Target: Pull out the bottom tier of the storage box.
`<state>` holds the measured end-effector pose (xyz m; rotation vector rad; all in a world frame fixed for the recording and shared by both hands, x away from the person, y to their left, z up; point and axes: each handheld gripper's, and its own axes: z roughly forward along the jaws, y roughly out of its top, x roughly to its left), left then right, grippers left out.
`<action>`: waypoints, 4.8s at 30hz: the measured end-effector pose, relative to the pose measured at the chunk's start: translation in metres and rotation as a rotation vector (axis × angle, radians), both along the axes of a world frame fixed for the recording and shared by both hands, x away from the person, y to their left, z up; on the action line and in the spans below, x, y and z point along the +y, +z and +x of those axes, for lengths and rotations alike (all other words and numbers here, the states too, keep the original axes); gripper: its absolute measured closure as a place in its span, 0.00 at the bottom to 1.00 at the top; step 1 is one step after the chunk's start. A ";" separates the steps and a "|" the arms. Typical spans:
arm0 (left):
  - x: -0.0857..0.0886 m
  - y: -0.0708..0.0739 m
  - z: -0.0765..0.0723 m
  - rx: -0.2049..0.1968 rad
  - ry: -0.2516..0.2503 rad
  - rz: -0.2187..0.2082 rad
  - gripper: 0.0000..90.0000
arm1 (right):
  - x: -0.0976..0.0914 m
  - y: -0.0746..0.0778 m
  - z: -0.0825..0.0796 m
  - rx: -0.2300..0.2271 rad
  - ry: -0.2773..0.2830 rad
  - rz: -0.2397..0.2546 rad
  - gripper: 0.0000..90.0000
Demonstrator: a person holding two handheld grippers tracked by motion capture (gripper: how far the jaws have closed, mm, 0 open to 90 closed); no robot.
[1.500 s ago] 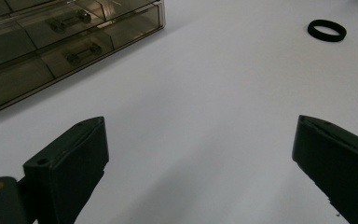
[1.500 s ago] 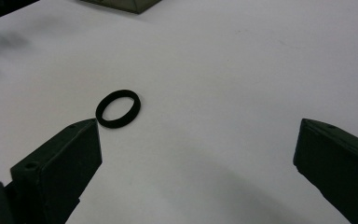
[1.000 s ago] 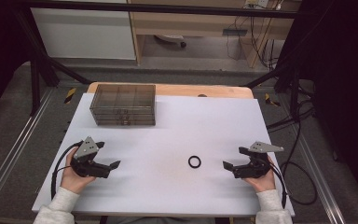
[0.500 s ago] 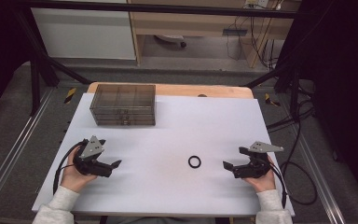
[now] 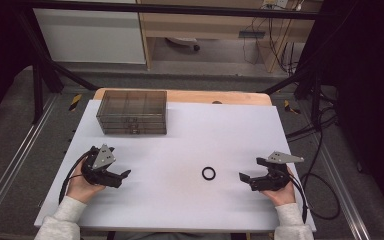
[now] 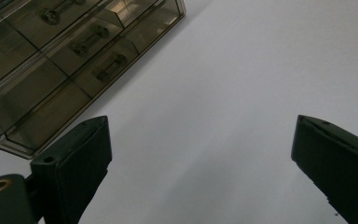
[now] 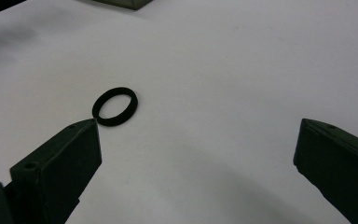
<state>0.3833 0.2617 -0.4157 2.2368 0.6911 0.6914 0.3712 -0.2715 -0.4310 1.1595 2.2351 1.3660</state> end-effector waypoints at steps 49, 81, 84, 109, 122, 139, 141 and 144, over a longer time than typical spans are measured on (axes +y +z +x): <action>-0.022 -0.006 0.041 -0.149 0.024 0.204 0.12 | 0.000 -0.001 0.001 0.001 -0.003 -0.008 0.02; -0.032 -0.031 0.064 -0.353 0.051 0.404 0.32 | 0.001 -0.001 0.001 0.003 -0.002 -0.010 0.02; -0.033 -0.032 0.065 -0.382 0.046 0.426 0.34 | 0.001 -0.001 0.001 0.007 -0.003 -0.008 0.02; -0.037 -0.052 0.078 -0.483 0.009 0.604 0.55 | 0.000 -0.001 0.001 0.003 -0.007 -0.009 0.02; -0.040 -0.059 0.082 -0.543 -0.011 0.670 0.63 | 0.000 -0.001 0.001 0.004 -0.006 -0.010 0.02; -0.046 -0.071 0.084 -0.604 -0.077 0.764 0.70 | 0.000 -0.001 0.001 0.006 -0.007 -0.009 0.02; -0.046 -0.072 0.084 -0.606 -0.080 0.769 0.72 | 0.000 -0.001 0.001 0.005 -0.009 -0.008 0.02; -0.046 -0.072 0.085 -0.616 -0.077 0.771 0.72 | -0.001 -0.001 0.001 0.004 -0.008 -0.008 0.02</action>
